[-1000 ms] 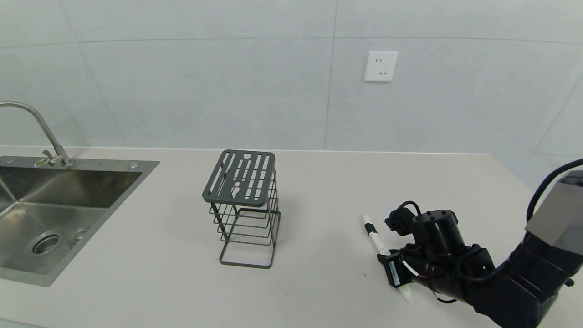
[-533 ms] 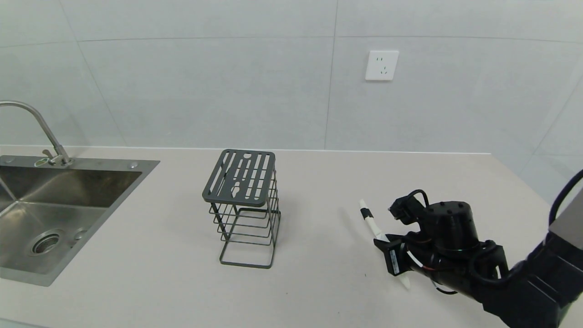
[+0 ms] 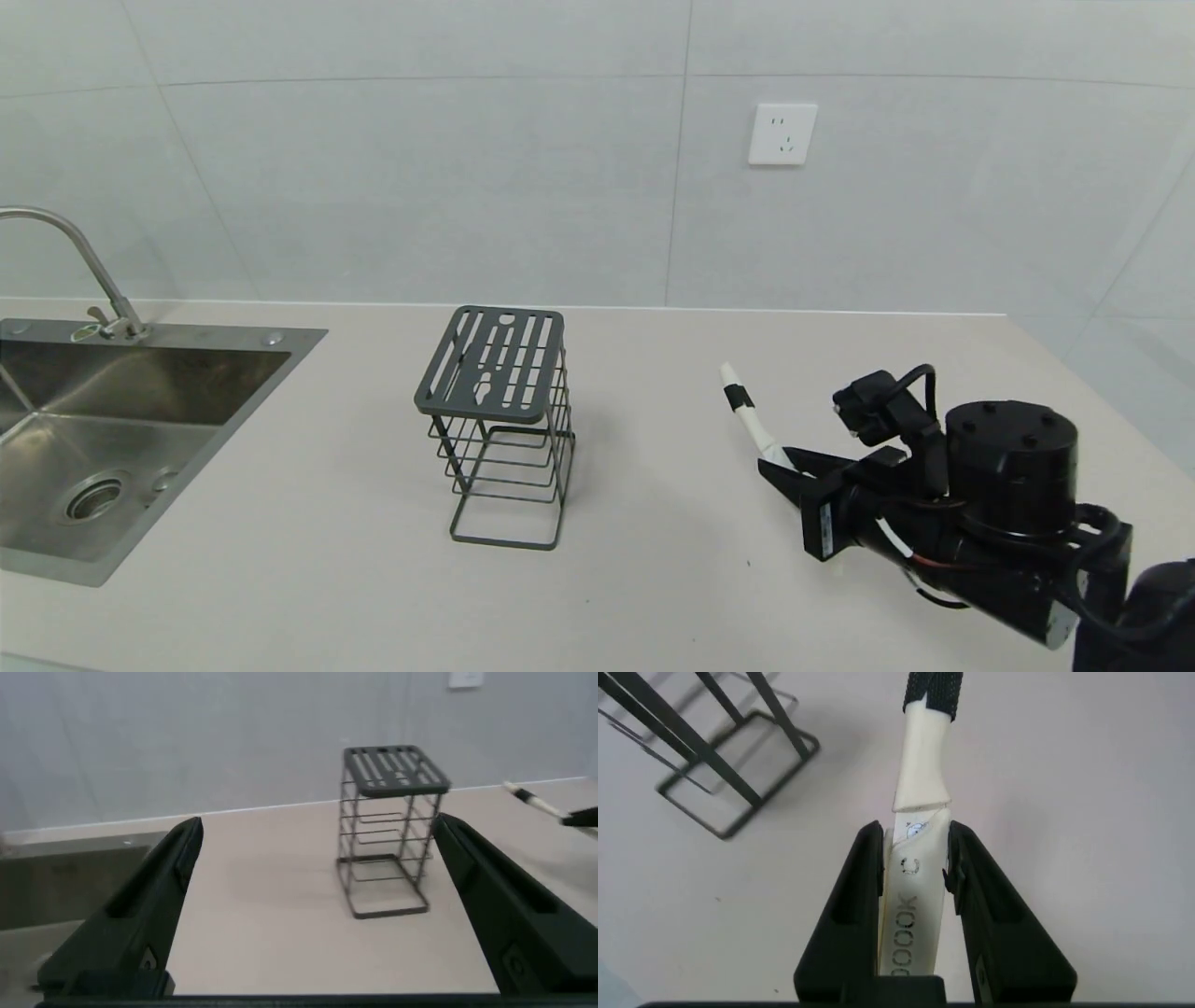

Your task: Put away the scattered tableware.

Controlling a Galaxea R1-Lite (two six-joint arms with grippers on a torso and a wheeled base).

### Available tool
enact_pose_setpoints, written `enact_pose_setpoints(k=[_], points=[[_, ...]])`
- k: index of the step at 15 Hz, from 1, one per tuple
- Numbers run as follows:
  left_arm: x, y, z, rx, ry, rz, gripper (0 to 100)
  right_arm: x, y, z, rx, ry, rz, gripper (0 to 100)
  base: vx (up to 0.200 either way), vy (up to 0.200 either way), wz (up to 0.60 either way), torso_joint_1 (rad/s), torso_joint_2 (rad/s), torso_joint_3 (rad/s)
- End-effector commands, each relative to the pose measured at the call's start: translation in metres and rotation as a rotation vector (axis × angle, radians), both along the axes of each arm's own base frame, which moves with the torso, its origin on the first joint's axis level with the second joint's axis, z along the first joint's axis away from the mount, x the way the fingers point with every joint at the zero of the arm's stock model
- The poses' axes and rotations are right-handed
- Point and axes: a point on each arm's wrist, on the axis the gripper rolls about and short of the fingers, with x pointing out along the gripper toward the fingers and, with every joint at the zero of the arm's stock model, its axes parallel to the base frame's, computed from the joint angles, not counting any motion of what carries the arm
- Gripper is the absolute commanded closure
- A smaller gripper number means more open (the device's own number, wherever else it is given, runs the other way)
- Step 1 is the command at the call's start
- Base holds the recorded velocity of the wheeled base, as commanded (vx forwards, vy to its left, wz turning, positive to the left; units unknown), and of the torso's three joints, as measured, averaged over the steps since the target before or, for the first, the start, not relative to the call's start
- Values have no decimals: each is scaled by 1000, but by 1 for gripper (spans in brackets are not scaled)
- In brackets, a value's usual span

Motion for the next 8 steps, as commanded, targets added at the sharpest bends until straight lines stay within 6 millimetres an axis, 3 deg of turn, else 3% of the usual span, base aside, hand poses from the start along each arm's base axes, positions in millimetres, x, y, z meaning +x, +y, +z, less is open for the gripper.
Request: enact_pose_setpoints(k=[1,3,5,8], points=[[31,-4,25,-26,194,-177,0,-7,-3,14,48,-62,20,100,0,0,0,0,0,0],[41,-7,26,-12,259,-208,0,-9,-4,17,72,-92,32,100,0,0,0,0,0,0],[67,-18,34,29,322,-368,0,-14,-7,20,128,-154,86,100,0,0,0,0,0,0],[97,-29,41,89,269,-457,0,-15,-6,28,188,-224,144,100,0,0,0,0,0,0]])
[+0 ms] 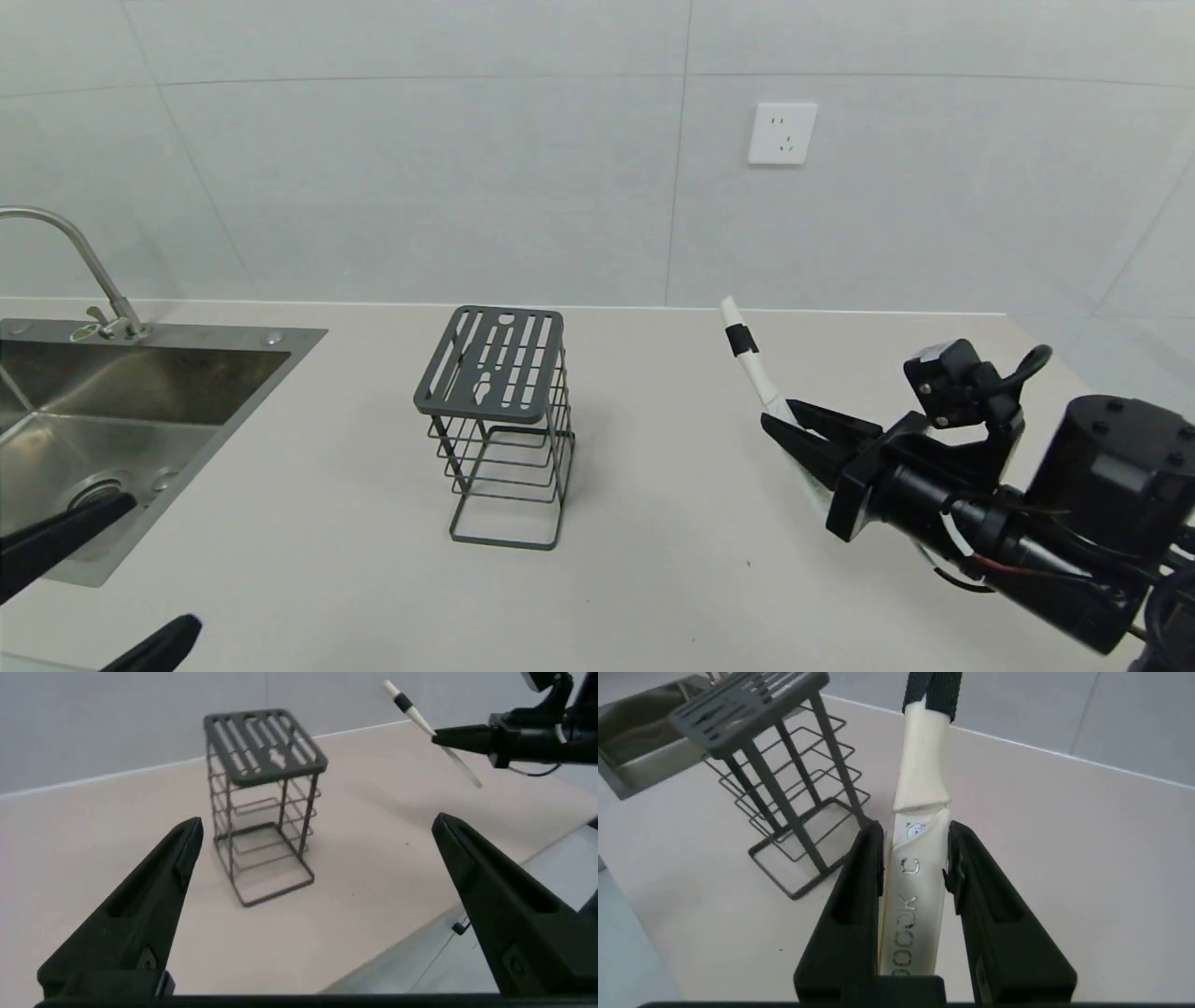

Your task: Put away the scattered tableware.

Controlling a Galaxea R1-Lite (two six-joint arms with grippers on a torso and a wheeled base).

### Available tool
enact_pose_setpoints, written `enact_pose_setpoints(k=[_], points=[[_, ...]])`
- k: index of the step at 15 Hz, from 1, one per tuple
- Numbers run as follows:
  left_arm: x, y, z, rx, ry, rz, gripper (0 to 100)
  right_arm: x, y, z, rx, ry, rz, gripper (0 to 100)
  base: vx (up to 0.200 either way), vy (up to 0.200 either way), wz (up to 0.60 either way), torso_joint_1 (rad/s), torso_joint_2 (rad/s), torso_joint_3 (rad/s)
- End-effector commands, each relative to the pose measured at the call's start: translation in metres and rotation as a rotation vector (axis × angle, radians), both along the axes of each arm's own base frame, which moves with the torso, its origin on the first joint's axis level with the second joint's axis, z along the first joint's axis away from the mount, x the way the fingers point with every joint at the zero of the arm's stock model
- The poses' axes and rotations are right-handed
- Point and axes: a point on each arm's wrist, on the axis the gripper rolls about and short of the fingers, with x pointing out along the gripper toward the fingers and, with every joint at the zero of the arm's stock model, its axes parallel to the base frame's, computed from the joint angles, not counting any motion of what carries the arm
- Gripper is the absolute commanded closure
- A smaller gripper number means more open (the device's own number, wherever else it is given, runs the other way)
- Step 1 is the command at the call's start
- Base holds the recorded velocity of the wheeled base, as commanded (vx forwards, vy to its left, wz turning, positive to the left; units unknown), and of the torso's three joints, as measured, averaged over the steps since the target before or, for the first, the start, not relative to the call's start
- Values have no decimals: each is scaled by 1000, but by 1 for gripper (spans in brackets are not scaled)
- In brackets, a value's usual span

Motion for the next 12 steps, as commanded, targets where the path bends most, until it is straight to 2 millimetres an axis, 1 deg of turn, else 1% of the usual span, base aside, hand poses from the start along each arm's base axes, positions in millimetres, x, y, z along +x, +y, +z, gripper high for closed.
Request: enact_pose_setpoints(k=[1,4,6,7,8,9,11,12], points=[[40,-14,0,66,36,-120,0,-1,0,2,14,-17,23,100,0,0,0,0,0,0],[63,-23,1,147,-80,-249,0,-3,1,12,54,-74,66,100,0,0,0,0,0,0],[81,-29,2,192,-147,-324,0,-2,1,14,63,-86,89,100,0,0,0,0,0,0],[97,-34,1,218,-207,-386,0,-2,2,16,71,-99,100,100,0,0,0,0,0,0],[97,-34,1,218,-207,-386,0,-2,2,16,71,-99,100,100,0,0,0,0,0,0],[117,-41,0,223,-253,-458,0,2,7,23,95,-134,124,100,0,0,0,0,0,0],[134,-48,7,220,-280,-517,0,2,8,26,106,-153,140,100,0,0,0,0,0,0],[146,-54,15,219,-316,-543,0,1,8,27,111,-161,166,100,0,0,0,0,0,0]])
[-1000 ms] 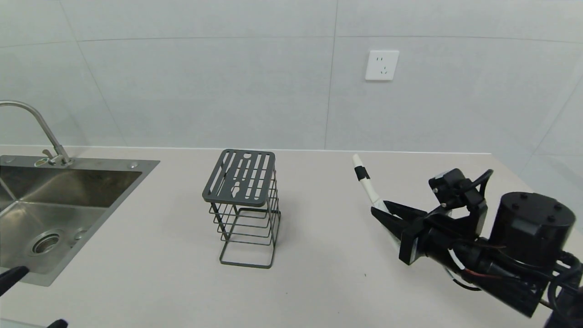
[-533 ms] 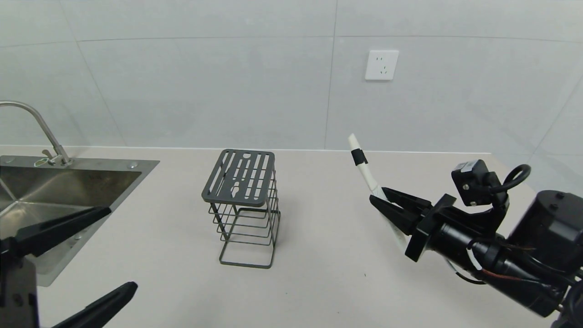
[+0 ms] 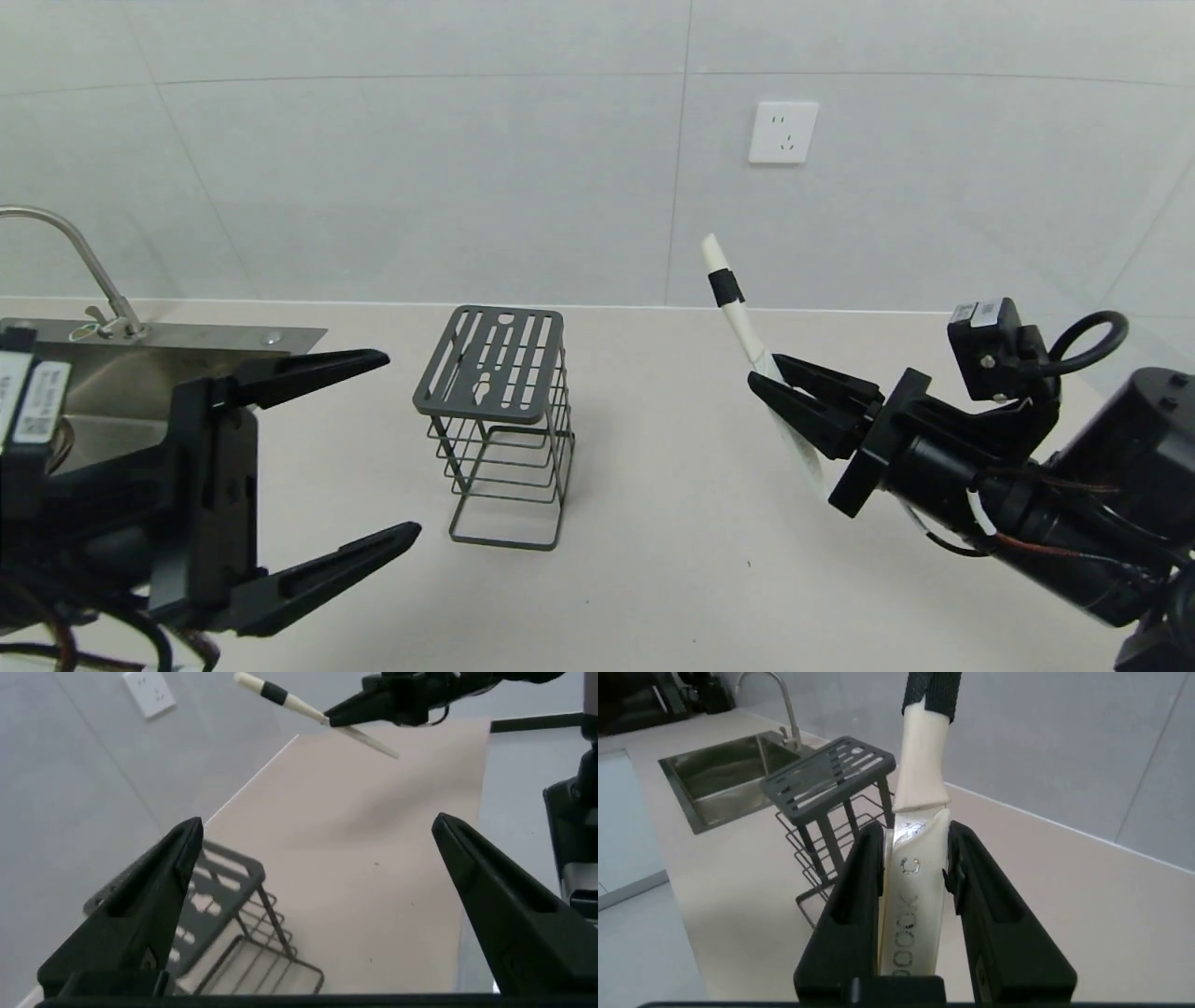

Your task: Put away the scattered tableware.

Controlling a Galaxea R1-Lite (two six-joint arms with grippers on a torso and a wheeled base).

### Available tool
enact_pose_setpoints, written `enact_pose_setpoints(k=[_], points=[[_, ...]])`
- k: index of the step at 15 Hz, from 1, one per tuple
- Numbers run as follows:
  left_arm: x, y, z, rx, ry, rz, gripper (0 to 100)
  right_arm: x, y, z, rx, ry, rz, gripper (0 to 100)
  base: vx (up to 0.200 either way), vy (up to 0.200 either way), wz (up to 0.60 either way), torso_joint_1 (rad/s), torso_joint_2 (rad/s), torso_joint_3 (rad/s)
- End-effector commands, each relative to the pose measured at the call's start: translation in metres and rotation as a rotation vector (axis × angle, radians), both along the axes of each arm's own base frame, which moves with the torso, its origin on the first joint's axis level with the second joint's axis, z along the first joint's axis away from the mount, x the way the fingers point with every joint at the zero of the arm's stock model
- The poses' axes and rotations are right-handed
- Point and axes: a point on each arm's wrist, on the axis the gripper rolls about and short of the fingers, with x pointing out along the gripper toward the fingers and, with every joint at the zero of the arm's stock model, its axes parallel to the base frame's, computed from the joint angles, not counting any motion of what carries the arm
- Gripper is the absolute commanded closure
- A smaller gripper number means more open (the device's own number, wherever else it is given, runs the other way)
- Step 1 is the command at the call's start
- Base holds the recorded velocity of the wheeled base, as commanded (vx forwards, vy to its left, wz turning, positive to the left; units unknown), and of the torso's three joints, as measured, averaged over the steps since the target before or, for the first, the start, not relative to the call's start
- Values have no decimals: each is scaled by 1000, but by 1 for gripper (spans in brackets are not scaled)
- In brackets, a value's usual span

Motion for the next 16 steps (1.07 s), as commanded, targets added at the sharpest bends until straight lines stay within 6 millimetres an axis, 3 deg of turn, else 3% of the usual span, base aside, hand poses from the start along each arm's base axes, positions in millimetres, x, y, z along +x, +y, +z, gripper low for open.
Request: enact_pose_setpoints(k=[1,6,9,11,14,16], points=[[38,-18,4,7,4,-61,0,-1,0,2,8,-17,16,100,0,0,0,0,0,0],[93,-79,8,-58,72,-226,0,2,3,11,44,-71,43,100,0,0,0,0,0,0],[112,-121,4,-182,98,-362,0,-1,0,14,50,-80,45,100,0,0,0,0,0,0],[116,-131,-8,-177,173,-383,0,-9,-5,27,78,-124,42,100,0,0,0,0,0,0],[122,-137,-4,-200,206,-401,0,-16,-9,37,102,-160,46,100,0,0,0,0,0,0],[133,-155,-4,-210,184,-430,0,-16,-9,35,97,-152,48,100,0,0,0,0,0,0]])
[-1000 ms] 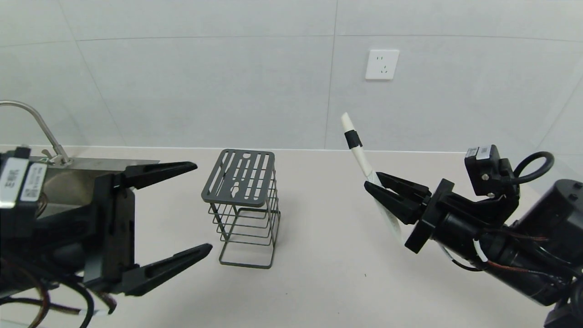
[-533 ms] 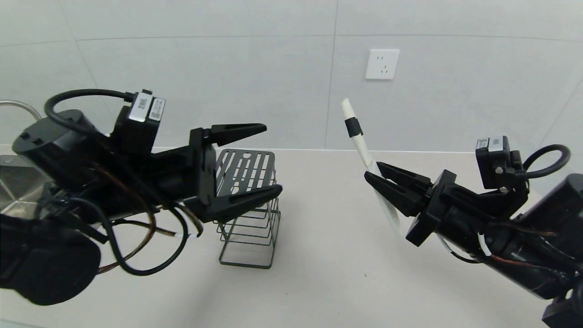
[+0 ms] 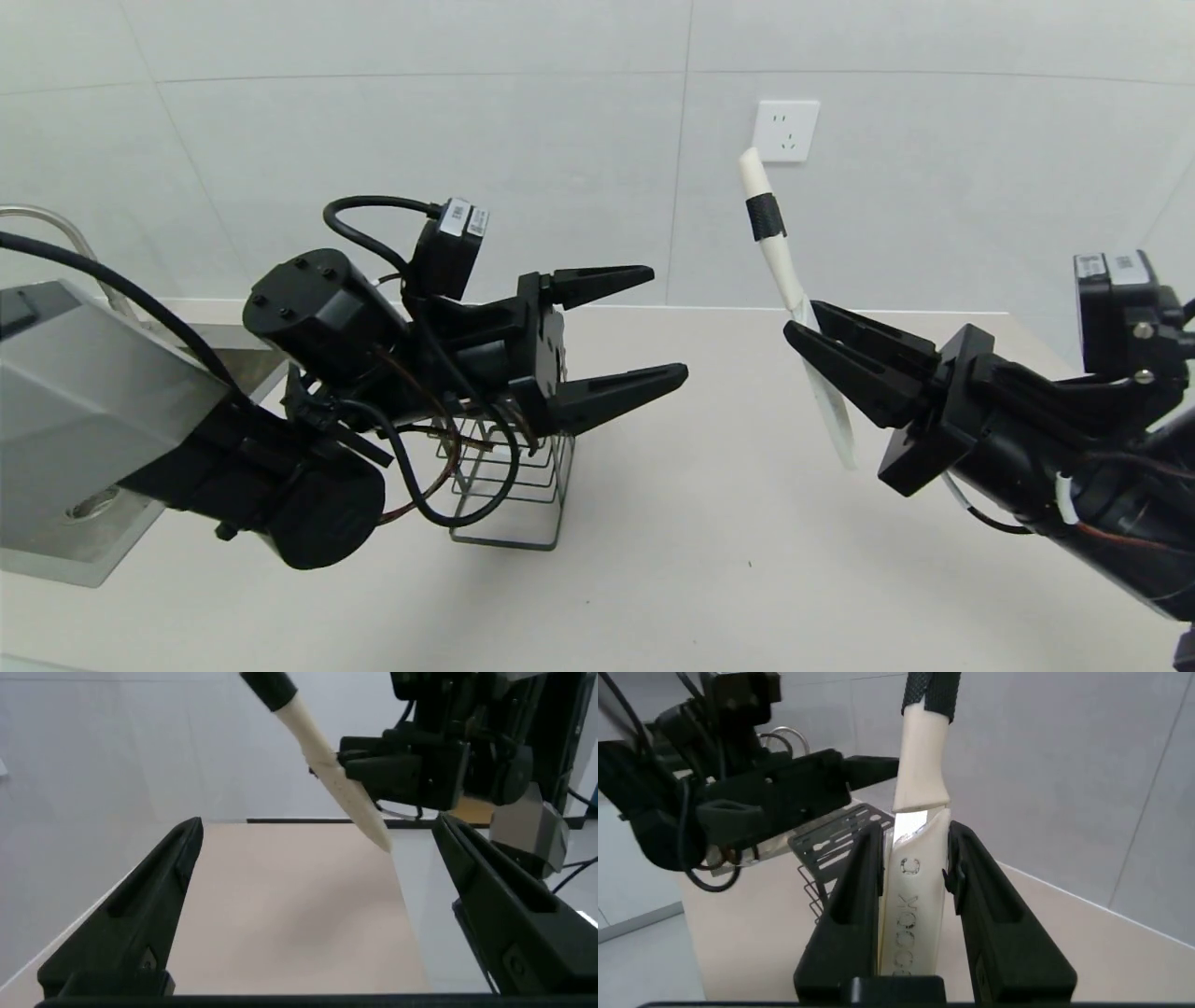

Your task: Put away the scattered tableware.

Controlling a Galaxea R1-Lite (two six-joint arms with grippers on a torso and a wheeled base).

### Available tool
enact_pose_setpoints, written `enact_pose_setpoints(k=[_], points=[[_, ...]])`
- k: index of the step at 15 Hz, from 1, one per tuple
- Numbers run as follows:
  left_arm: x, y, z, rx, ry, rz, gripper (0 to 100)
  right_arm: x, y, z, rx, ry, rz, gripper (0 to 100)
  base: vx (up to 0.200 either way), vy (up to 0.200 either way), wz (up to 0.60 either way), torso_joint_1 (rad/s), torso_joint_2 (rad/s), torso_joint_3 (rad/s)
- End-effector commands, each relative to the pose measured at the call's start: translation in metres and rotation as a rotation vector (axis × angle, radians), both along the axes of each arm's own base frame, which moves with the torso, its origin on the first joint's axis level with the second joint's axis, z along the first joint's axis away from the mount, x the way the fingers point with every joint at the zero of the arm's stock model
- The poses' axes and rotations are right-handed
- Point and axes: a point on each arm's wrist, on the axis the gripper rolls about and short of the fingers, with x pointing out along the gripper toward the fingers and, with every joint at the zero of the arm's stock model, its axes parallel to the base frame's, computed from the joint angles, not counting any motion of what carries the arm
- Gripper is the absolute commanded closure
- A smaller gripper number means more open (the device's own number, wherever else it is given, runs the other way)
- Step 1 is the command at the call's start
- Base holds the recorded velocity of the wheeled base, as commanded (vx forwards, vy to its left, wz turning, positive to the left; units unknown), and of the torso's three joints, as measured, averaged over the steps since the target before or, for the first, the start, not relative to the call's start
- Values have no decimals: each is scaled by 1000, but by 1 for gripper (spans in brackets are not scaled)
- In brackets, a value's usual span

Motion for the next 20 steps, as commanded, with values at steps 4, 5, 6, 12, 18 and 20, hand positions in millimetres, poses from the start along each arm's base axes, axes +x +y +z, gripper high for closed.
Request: enact_pose_setpoints(k=[4,5,6,12,18,20], points=[[15,-35,3,-40,-8,-70,0,-12,5,2,1,-7,50,100,0,0,0,0,0,0],[12,-37,5,-43,-2,-81,0,-13,5,2,2,-11,51,100,0,0,0,0,0,0],[11,-37,6,-44,5,-87,0,-14,5,2,2,-10,52,100,0,0,0,0,0,0],[-3,-37,28,-77,53,-137,0,-21,9,-3,-12,6,87,100,0,0,0,0,0,0],[-11,-41,33,-84,47,-156,0,-27,16,-3,-14,6,127,100,0,0,0,0,0,0],[-12,-40,35,-86,43,-157,0,-29,16,-2,-12,4,134,100,0,0,0,0,0,0]])
